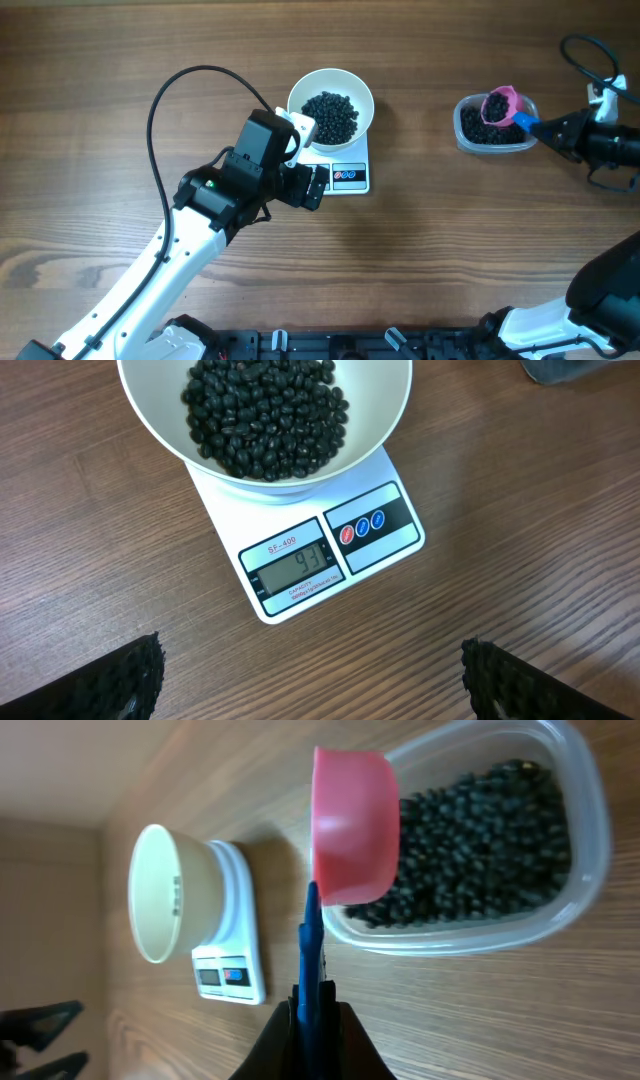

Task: Scoop item into bowl and weigh 150g on scale
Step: 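Carry the scoop over the white bowl and tip beans in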

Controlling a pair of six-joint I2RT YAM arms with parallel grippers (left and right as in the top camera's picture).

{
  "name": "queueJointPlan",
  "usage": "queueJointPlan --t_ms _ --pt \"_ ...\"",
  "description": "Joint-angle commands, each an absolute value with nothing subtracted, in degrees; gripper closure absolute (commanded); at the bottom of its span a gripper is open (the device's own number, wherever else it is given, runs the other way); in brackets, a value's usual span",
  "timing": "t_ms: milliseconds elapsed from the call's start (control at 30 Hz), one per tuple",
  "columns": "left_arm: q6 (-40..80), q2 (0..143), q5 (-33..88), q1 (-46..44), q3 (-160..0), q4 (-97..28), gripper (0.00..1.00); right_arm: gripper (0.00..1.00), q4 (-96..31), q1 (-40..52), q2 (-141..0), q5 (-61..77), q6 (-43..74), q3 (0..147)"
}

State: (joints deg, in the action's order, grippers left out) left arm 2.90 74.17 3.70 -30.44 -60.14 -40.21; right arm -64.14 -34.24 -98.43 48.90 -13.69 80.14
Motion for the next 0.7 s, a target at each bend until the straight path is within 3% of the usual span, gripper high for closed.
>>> queueJointPlan --t_ms 0,300,467,667 --pt "3.46 74.37 3.36 -30.55 -59.77 -40.05 0.0 0.96 -64.18 -34.44 -99.11 55.81 -13.26 80.14" --pt "3.46 74.37 3.36 -30.55 -59.77 -40.05 0.0 0.96 -64.16 -33.1 -99.11 74.06 -11.6 80.14" --pt "3.46 74.37 3.36 -30.55 -59.77 -40.05 0.0 0.96 -62.26 -24.05 -99.11 74.67 -8.4 80.14" --pt "3.46 74.37 3.36 -30.55 -59.77 -40.05 0.0 0.96 -47.22 -8.51 -99.11 74.59 2.11 80.14"
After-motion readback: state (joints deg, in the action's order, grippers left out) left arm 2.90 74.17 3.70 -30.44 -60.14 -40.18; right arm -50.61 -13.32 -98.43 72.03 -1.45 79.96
